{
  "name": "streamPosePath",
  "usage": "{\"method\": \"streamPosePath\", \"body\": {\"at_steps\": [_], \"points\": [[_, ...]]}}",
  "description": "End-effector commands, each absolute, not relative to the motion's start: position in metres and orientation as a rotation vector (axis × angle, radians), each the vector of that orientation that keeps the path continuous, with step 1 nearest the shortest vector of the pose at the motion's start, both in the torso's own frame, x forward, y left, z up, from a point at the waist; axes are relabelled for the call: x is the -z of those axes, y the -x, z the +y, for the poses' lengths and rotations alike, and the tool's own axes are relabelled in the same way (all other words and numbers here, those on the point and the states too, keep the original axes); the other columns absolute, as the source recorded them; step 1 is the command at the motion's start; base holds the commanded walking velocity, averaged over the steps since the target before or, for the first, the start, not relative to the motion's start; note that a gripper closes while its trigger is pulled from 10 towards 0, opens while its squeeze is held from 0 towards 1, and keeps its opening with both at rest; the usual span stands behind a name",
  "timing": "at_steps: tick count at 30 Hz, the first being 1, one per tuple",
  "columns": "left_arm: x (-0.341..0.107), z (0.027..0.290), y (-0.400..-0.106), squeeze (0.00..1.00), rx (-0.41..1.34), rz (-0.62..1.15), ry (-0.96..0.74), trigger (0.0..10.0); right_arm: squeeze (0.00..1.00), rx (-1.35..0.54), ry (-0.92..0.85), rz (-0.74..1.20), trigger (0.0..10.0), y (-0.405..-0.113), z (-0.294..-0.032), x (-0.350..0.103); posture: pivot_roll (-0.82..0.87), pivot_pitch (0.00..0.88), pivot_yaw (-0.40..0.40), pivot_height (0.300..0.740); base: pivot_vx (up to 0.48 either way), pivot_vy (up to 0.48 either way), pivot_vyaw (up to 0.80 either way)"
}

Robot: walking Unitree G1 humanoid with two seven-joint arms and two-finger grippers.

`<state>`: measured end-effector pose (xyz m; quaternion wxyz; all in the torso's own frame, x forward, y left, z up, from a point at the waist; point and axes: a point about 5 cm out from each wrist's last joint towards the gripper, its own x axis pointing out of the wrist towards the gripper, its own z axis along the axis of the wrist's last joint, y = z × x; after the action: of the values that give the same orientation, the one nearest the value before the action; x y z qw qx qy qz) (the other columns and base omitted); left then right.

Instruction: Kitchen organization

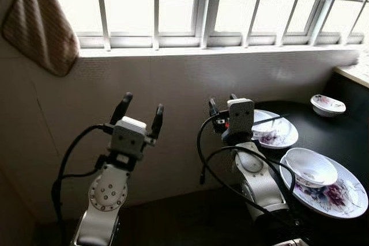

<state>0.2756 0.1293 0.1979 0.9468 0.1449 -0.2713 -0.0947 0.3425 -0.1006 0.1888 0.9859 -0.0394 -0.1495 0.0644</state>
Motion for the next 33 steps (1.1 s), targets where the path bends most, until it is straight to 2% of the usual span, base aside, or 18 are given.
{"method": "streamPosePath", "body": {"at_steps": [1, 11, 23, 33], "points": [[-0.1972, 0.1292, -0.2761, 0.0, 0.197, -0.547, -0.308, 10.0, 0.0, -0.15, 0.095, -0.265, 10.0, -0.3427, -0.0982, -0.1829, 0.04, 0.0, -0.071, 0.736, 0.0, 0.0, 0.0], [-0.1909, 0.1287, -0.2767, 0.0, 0.2, -0.521, -0.31, 10.0, 0.0, -0.122, 0.135, -0.267, 10.0, -0.344, -0.1062, -0.1826, 0.03, 0.0, -0.072, 0.736, 0.0, -0.118, 0.0], [-0.1901, 0.1313, -0.277, 0.0, 0.187, -0.514, -0.303, 10.0, 0.0, -0.126, 0.139, -0.259, 10.0, -0.3439, -0.1046, -0.1813, 0.04, 0.0, -0.074, 0.736, 0.0, -0.454, 0.0], [-0.1876, 0.1328, -0.2777, 0.0, 0.17, -0.495, -0.303, 10.0, 0.0, -0.138, 0.137, -0.251, 10.0, -0.3445, -0.1029, -0.1807, 0.04, 0.0, -0.08, 0.736, 0.0, 0.0, 0.0]]}}
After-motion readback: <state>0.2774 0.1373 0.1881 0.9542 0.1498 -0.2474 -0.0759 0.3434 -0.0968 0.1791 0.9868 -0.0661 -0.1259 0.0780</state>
